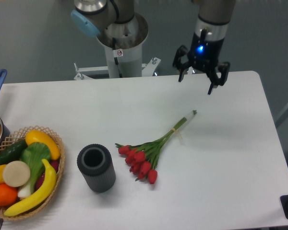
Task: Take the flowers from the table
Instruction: 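Move the open gripper down toward the green stems of the red tulips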
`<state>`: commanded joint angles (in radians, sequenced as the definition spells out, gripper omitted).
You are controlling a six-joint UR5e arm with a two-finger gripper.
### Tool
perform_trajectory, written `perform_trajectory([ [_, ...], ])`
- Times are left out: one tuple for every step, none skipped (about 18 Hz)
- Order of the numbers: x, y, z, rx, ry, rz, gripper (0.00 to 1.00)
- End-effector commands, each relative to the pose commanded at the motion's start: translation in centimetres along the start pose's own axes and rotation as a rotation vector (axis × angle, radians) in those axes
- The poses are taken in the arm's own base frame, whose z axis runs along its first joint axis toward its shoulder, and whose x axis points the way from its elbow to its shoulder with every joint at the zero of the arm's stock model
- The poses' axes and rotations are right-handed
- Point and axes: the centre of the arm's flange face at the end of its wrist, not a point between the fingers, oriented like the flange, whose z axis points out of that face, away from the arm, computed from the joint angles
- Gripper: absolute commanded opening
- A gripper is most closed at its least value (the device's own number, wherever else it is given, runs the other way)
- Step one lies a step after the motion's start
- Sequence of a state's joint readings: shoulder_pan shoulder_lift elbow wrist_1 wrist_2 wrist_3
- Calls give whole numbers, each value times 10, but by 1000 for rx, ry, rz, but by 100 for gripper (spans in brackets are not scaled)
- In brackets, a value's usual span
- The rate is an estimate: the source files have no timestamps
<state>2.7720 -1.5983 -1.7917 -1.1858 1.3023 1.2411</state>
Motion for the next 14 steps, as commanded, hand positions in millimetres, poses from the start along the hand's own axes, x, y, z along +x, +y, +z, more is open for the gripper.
perform_trajectory([
  [1, -4, 5, -1, 7, -9, 100],
  [2, -9, 12, -4, 10, -19, 100],
  [2, -15, 18, -1, 6, -19, 100],
  [2, -20, 23, 2, -1, -12, 100],
  [5, -21, 33, -1, 8, -4, 100],
  [9, -22, 41, -1, 11, 5, 100],
  [13, -23, 50, -1, 16, 12, 100],
  [16, -23, 62, -3, 24, 20, 100],
  [17, -21, 72, -8, 28, 25, 100],
  [17, -21, 80, -14, 28, 29, 100],
  [16, -22, 89, -33, 25, 39, 100],
  [15, -22, 93, -61, 17, 50, 100],
  [15, -25, 102, -89, 21, 76, 100],
  [15, -28, 110, -115, 26, 123, 100],
])
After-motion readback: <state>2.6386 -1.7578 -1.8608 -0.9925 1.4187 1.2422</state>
